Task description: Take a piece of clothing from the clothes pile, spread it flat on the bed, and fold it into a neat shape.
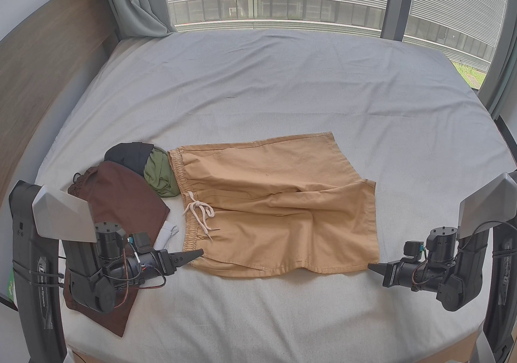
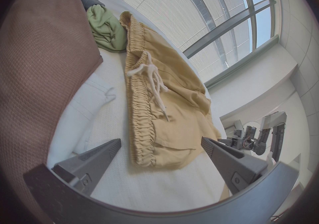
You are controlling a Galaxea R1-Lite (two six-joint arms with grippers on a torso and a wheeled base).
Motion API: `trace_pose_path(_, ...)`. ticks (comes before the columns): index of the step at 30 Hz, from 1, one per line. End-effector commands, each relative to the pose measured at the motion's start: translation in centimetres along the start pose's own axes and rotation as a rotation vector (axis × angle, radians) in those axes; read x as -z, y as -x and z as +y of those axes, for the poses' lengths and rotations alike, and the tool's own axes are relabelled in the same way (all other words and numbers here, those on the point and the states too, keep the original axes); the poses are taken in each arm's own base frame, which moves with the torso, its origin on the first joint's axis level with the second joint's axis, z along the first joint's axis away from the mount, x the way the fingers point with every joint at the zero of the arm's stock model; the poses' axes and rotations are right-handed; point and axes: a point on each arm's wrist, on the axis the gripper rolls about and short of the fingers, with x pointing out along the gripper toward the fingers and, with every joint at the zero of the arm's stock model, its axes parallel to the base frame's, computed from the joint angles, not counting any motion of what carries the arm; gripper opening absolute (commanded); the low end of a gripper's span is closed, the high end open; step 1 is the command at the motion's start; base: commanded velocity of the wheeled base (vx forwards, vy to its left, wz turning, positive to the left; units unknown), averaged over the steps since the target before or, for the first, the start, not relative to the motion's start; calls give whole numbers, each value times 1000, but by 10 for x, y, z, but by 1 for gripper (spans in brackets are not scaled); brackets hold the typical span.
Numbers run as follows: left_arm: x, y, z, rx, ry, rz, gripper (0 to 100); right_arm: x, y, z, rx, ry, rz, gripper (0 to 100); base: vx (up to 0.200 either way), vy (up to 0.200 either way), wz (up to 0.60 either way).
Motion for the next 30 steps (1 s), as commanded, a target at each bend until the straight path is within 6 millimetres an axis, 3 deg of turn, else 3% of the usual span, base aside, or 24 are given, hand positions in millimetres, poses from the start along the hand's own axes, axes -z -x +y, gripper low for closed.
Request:
trace_pose_path(1, 5, -8, 5, -36, 5, -4, 100, 0, 0, 0, 1, -1, -1, 0, 0, 0, 0)
trace_pose_path(15, 12, -17, 5, -32, 1, 14, 100, 0, -1, 0, -2, 1, 0, 0, 0, 0, 0)
trace_pose_path(16, 10, -18, 6, -34, -1, 8, 0, 0, -1, 0, -2, 1, 0, 0, 0, 0, 0)
trace_pose_path(24, 7, -18, 8, -34, -6, -3, 0, 0, -1, 1, -2, 1, 2, 0, 0, 0, 0)
trace_pose_path(30, 1, 2, 0, -67, 6, -26, 0, 1, 0, 2, -7, 5, 4, 0, 0, 0, 0)
